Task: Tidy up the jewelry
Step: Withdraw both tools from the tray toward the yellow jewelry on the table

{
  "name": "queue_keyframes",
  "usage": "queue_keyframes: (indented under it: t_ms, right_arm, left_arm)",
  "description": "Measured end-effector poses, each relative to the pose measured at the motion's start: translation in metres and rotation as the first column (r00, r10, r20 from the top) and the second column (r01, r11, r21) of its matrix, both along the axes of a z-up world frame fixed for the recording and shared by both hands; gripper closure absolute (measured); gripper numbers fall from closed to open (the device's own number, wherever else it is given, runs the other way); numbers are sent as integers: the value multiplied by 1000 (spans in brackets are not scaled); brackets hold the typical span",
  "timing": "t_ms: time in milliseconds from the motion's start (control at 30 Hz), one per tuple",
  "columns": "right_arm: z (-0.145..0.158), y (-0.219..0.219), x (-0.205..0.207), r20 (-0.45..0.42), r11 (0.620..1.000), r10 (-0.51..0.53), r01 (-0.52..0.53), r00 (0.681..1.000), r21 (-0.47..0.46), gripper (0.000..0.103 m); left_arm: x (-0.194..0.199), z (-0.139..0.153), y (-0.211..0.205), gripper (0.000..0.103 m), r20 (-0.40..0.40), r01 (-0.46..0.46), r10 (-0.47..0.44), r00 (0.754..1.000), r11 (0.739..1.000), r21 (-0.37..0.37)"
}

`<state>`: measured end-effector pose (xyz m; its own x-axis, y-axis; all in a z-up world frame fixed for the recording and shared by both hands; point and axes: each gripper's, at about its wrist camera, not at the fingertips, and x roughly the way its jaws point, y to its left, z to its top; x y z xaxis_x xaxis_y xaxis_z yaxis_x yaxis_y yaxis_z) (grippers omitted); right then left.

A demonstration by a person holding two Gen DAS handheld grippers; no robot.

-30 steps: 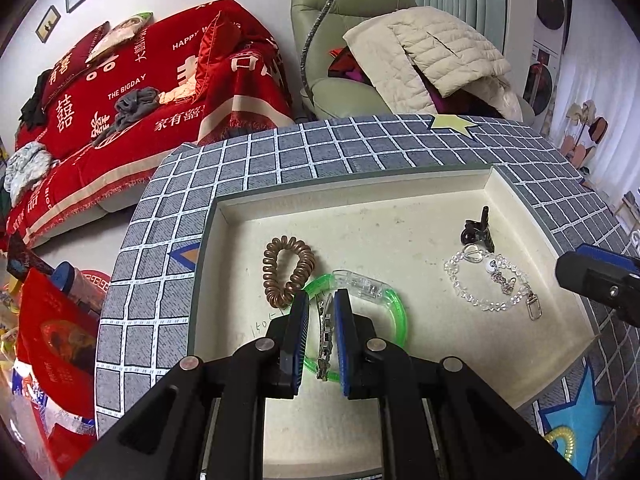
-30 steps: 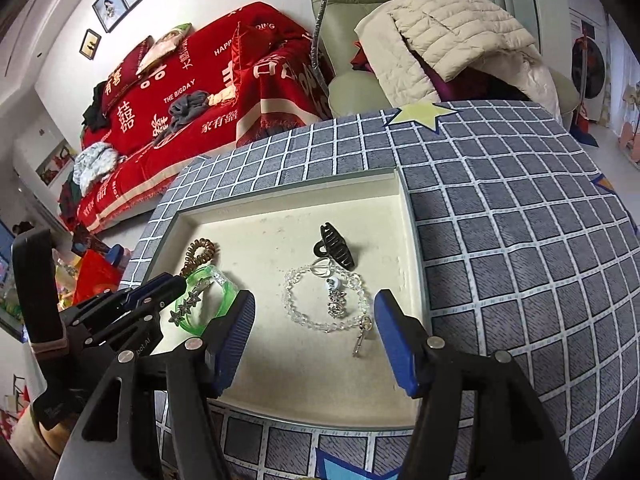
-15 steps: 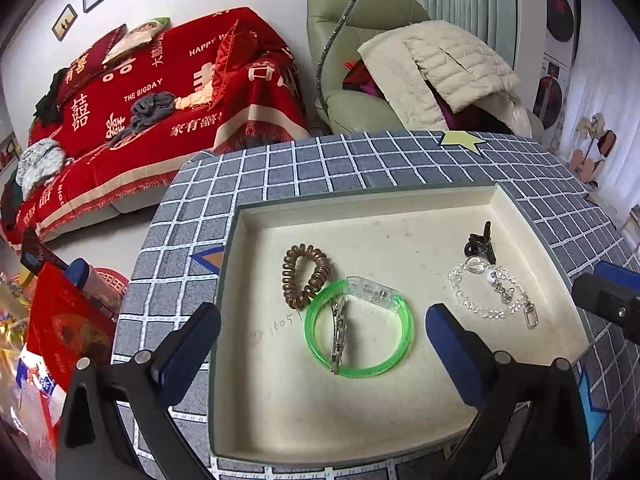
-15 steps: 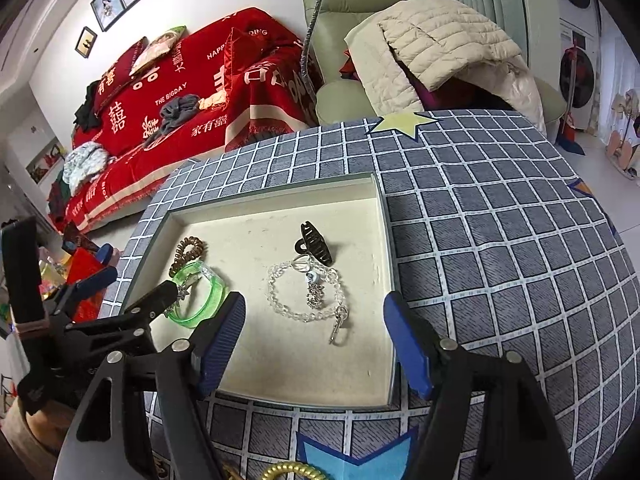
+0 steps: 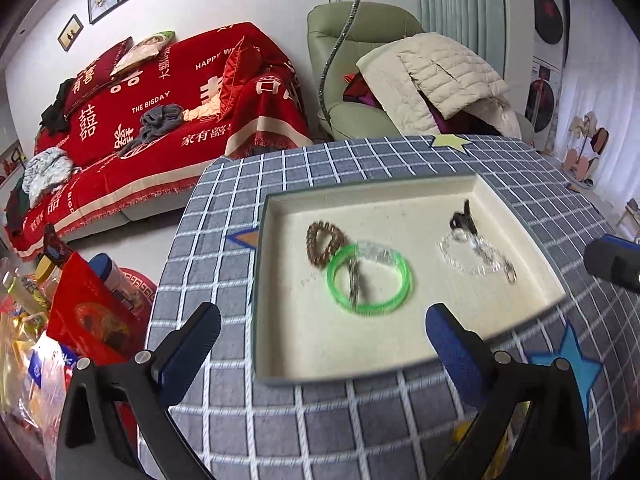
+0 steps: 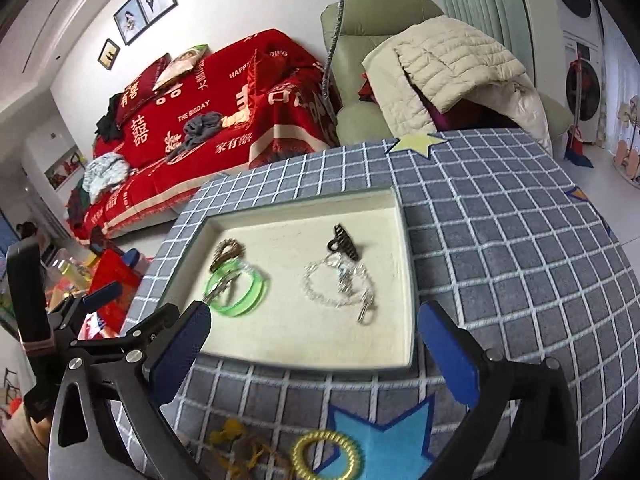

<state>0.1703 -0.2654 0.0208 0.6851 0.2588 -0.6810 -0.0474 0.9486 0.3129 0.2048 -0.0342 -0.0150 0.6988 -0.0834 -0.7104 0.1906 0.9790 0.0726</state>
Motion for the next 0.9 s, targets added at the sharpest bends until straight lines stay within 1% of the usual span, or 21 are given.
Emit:
queue_keyframes:
  t_ms: [133,233,433,600,733,900]
  right_arm:
    - [-2,2,-14,-48,1000,6,-7,999,-10,0]
    - [-5,3,-27,-67,1000,18,-18,998,-12,0]
    - [-24,6,-53,-134,1000,31,-32,990,1,0]
    - [-42,13,-72,-182,998,31,-39,983,-39,0]
    - [-53,15,-83,-209,997,29,-43,978,-64,0]
    - [-61,2,-87,-229,996,-33,12,973,-92,0]
  left_arm:
    - [-22,-6,8,0,-30,26,-26,999,1000,-6]
    - [-41,-13,15,0,-49,47,-47,998,999,-11]
    - [-72,-27,23,0,-74,43,-43,996,999,-3]
    - [-88,-40,25,0,-102,31,-31,994,1000,1]
    - [-93,-46,23,0,-120,30,-29,992,1000,3]
    - [-89,-45,9,0,-127,53,-52,991,999,2]
